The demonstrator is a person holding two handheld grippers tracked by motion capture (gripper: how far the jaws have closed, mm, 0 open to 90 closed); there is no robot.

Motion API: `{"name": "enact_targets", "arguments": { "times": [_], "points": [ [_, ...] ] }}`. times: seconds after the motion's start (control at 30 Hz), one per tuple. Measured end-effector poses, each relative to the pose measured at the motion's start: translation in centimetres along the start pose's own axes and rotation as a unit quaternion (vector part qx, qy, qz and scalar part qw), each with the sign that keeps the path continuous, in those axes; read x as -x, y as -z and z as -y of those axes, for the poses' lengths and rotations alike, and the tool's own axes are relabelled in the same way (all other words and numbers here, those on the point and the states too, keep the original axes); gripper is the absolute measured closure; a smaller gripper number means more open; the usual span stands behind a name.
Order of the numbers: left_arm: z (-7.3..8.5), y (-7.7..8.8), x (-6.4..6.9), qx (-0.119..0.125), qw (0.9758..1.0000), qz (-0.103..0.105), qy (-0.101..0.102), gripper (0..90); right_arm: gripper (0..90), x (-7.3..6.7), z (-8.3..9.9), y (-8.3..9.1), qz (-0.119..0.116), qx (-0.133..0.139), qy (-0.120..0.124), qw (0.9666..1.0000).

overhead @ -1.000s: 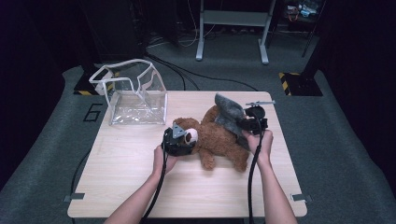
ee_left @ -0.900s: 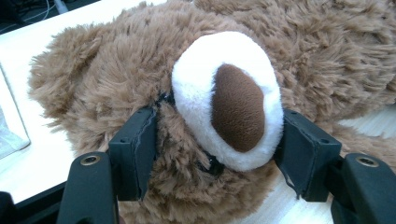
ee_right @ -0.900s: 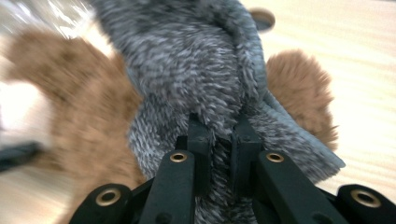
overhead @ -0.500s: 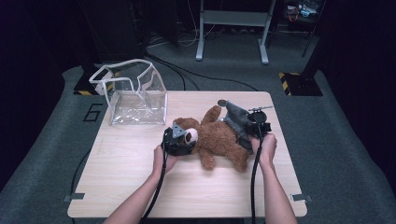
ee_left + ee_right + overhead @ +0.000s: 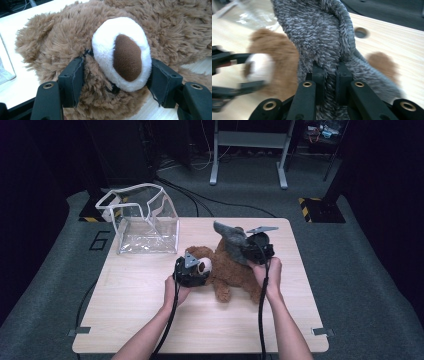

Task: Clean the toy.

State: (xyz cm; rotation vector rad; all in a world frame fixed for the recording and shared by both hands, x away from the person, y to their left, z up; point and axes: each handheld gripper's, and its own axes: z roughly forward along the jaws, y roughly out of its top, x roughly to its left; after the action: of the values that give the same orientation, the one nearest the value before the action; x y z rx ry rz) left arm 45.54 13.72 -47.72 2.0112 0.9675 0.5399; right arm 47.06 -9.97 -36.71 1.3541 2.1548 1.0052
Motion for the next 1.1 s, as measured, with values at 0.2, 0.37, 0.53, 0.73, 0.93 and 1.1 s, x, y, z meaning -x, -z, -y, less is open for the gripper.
{"name": "enact_targets", "arguments": {
  "times": [0.2,0.37,0.53,0.73,0.93,1.1],
  "points": [
    [0.0,0.0,0.0,0.003,1.0,-0.002,0.001,33.9,80.7,-3.8,0.4,-3.4,-0.032,-0.037,0.037,0.9981],
    [0.1,0.0,0.0,0.003,1.0,0.0,-0.001,33.9,80.7,-4.5,1.7,-5.7,0.003,-0.063,0.063,0.9961],
    [0.1,0.1,0.0,0.001,1.0,0.003,-0.001,34.0,81.1,-4.1,2.0,-4.9,0.022,-0.055,0.071,0.9957],
    [0.1,0.1,0.0,0.002,1.0,0.002,-0.001,34.0,80.9,-1.6,2.5,-3.3,0.05,-0.047,0.046,0.9966],
    [0.1,0.1,0.0,0.003,1.0,0.0,-0.003,34.0,80.8,1.8,4.5,-3.2,0.084,-0.058,0.015,0.9946],
    [0.0,0.1,0.0,0.002,1.0,-0.001,-0.003,33.9,80.5,4.0,5.8,-3.8,0.091,-0.082,-0.014,0.9924]
  ]
}}
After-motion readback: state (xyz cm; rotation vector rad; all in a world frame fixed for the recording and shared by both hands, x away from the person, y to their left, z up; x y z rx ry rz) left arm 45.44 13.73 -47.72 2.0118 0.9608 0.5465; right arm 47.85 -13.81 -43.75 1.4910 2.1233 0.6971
